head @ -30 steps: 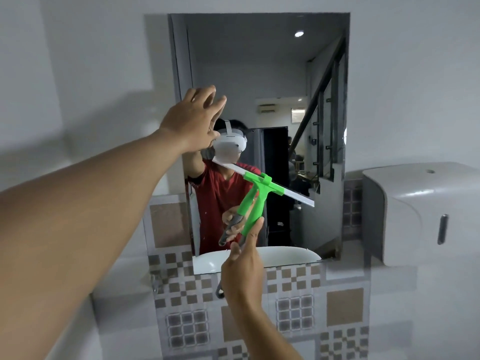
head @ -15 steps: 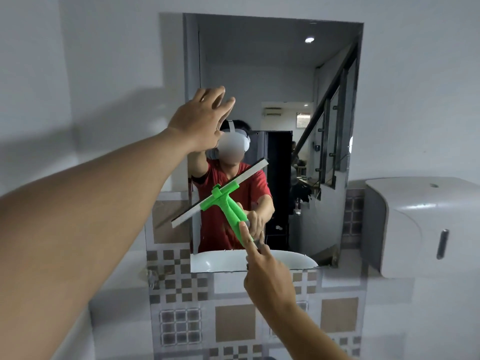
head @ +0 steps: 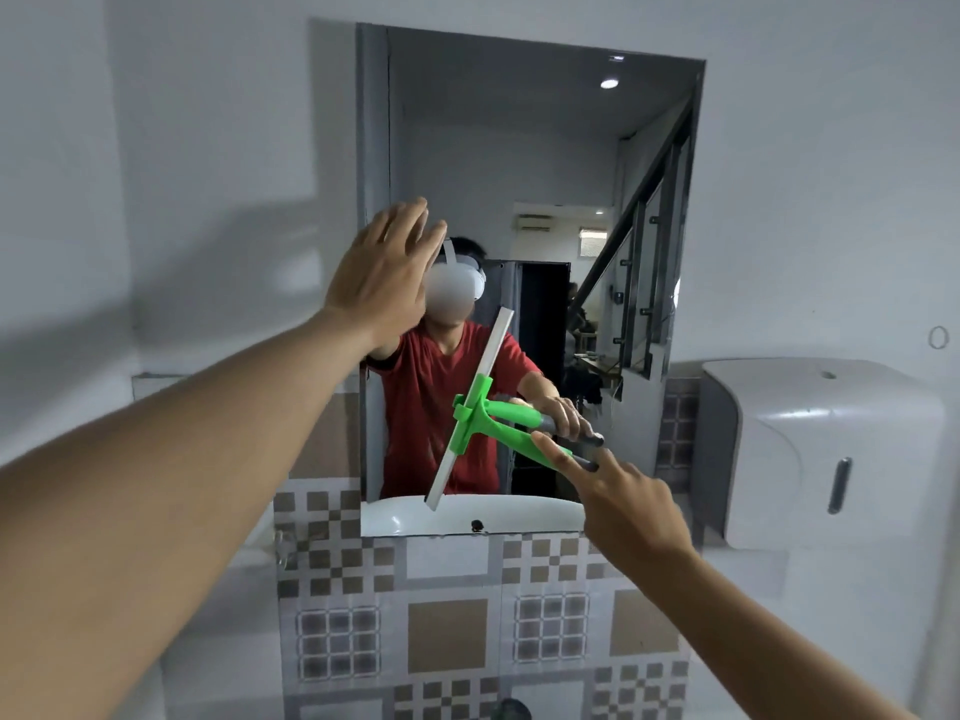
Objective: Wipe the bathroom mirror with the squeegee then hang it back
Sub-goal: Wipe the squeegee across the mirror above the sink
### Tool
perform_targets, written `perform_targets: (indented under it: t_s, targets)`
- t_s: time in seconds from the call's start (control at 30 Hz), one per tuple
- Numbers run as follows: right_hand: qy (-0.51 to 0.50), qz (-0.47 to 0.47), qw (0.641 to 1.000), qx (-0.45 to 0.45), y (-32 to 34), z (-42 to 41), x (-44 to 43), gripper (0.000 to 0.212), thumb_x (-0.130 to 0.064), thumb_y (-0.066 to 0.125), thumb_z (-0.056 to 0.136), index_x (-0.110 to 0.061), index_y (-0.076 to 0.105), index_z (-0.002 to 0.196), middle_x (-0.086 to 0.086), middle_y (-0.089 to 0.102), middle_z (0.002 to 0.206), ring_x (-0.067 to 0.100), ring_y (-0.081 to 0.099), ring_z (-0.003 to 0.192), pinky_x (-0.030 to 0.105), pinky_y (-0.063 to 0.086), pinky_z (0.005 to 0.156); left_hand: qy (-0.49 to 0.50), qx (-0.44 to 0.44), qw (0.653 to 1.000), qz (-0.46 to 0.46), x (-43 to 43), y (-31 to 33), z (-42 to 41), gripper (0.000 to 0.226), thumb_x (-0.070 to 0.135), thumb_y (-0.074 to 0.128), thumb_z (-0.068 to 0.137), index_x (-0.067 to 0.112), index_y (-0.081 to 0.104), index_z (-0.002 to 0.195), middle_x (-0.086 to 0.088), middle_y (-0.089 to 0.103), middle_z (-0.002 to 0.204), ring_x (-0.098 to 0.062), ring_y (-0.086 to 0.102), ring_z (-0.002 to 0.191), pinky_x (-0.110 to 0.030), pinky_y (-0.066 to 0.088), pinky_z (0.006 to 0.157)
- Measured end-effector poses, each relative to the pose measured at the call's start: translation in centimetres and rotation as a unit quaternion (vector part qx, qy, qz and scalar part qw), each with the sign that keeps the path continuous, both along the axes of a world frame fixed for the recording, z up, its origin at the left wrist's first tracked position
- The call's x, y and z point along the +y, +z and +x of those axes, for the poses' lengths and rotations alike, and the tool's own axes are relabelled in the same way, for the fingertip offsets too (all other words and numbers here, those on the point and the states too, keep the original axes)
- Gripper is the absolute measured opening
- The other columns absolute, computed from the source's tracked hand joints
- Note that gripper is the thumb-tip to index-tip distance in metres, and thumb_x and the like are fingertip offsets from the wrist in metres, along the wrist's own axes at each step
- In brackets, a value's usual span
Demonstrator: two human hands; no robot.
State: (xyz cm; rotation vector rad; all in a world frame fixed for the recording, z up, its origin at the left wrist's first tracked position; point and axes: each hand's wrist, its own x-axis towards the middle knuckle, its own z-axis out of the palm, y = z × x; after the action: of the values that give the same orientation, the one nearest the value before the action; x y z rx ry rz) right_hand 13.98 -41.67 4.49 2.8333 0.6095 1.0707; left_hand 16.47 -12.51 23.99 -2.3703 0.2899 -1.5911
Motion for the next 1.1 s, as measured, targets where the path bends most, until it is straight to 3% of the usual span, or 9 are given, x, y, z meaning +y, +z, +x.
perform_targets:
  t_s: [0.13, 0.23, 0.4, 0.5, 0.63, 0.77, 0.87, 1.0, 1.1]
  targets:
    - [-0.011, 0.020, 1.000, -0.007, -0.6, 0.1, -2.0, 0.097, -0.007, 0.050, 0.095, -0.051, -0.022, 0.144, 0.008, 0.060, 0.106, 0.025, 0.065, 0.085, 0.036, 0.056, 0.059, 0.010, 0.045, 0.999, 0.007, 0.2, -3.1, 0.4, 0.065, 0.035, 0.067, 0.090, 0.006, 0.051, 0.146, -0.014, 0.031, 0.159, -0.034, 0.031, 0.143, -0.046, 0.034, 0.117]
    - [-0.025, 0.032, 0.999, -0.021, -1.2, 0.3, -3.3, 0.102, -0.007, 0.057, 0.091, -0.050, -0.016, 0.148, 0.008, 0.061, 0.100, 0.026, 0.065, 0.077, 0.036, 0.050, 0.050, 0.020, 0.062, 0.998, -0.008, 0.0, -3.8, 0.7, 0.065, 0.038, 0.066, 0.091, 0.004, 0.053, 0.145, -0.013, 0.026, 0.162, -0.034, 0.026, 0.147, -0.047, 0.028, 0.121]
    - [-0.075, 0.110, 0.991, 0.002, -2.4, -0.2, -5.2, 0.102, -0.007, 0.054, 0.090, -0.052, -0.016, 0.149, 0.003, 0.051, 0.087, 0.020, 0.051, 0.059, 0.033, 0.044, 0.045, 0.006, 0.060, 0.998, -0.010, -0.1, -3.7, 0.6, 0.066, 0.035, 0.069, 0.089, 0.005, 0.051, 0.144, -0.014, 0.030, 0.160, -0.035, 0.029, 0.146, -0.050, 0.032, 0.120]
    - [-0.093, 0.185, 0.977, 0.046, -3.7, -0.8, -5.6, 0.101, -0.004, 0.053, 0.091, -0.052, -0.014, 0.151, 0.003, 0.052, 0.086, 0.018, 0.052, 0.056, 0.031, 0.049, 0.045, 0.006, 0.054, 0.998, -0.010, -0.1, -3.7, 0.5, 0.063, 0.033, 0.070, 0.088, 0.003, 0.054, 0.141, -0.015, 0.033, 0.157, -0.036, 0.031, 0.144, -0.051, 0.035, 0.118]
    - [-0.094, 0.258, 0.956, 0.107, -5.8, -1.8, -3.6, 0.095, -0.004, 0.050, 0.094, -0.047, -0.012, 0.153, 0.006, 0.059, 0.091, 0.012, 0.049, 0.057, 0.021, 0.033, 0.043, -0.002, 0.054, 0.998, -0.016, -0.2, -3.8, 0.5, 0.065, 0.030, 0.072, 0.087, 0.002, 0.052, 0.142, -0.016, 0.033, 0.156, -0.038, 0.032, 0.143, -0.053, 0.037, 0.116]
    - [-0.083, 0.359, 0.917, 0.153, -8.0, -2.0, -0.5, 0.095, -0.004, 0.054, 0.096, -0.041, -0.011, 0.155, 0.005, 0.067, 0.095, 0.006, 0.054, 0.060, 0.021, 0.045, 0.045, 0.007, 0.060, 0.998, -0.012, -0.1, -3.6, 0.6, 0.067, 0.034, 0.072, 0.086, 0.001, 0.053, 0.141, -0.014, 0.032, 0.156, -0.037, 0.031, 0.141, -0.052, 0.039, 0.113]
    - [-0.062, 0.416, 0.889, 0.180, -9.8, -2.6, 2.6, 0.102, 0.001, 0.054, 0.093, -0.036, -0.020, 0.153, 0.002, 0.065, 0.090, 0.016, 0.063, 0.064, 0.034, 0.059, 0.055, 0.010, 0.068, 0.998, -0.003, 0.2, -3.4, 0.5, 0.070, 0.036, 0.074, 0.084, 0.001, 0.053, 0.141, -0.013, 0.031, 0.156, -0.036, 0.031, 0.139, -0.051, 0.041, 0.111]
    - [-0.020, 0.512, 0.829, 0.225, -11.0, -3.8, 6.6, 0.097, 0.000, 0.045, 0.096, -0.037, -0.026, 0.151, 0.007, 0.062, 0.076, 0.025, 0.063, 0.063, 0.050, 0.059, 0.061, 0.008, 0.077, 0.997, -0.005, 0.5, -3.1, 0.7, 0.079, 0.036, 0.073, 0.084, 0.002, 0.044, 0.149, -0.010, 0.028, 0.158, -0.033, 0.027, 0.140, -0.048, 0.038, 0.114]
    - [0.039, 0.588, 0.769, 0.248, -10.4, -4.7, 9.4, 0.089, 0.000, 0.040, 0.100, -0.034, -0.024, 0.153, 0.012, 0.066, 0.091, 0.018, 0.058, 0.060, 0.030, 0.051, 0.047, 0.005, 0.081, 0.997, -0.015, 0.6, -3.2, 1.1, 0.085, 0.039, 0.075, 0.083, 0.006, 0.040, 0.152, -0.006, 0.027, 0.159, -0.030, 0.026, 0.140, -0.044, 0.036, 0.114]
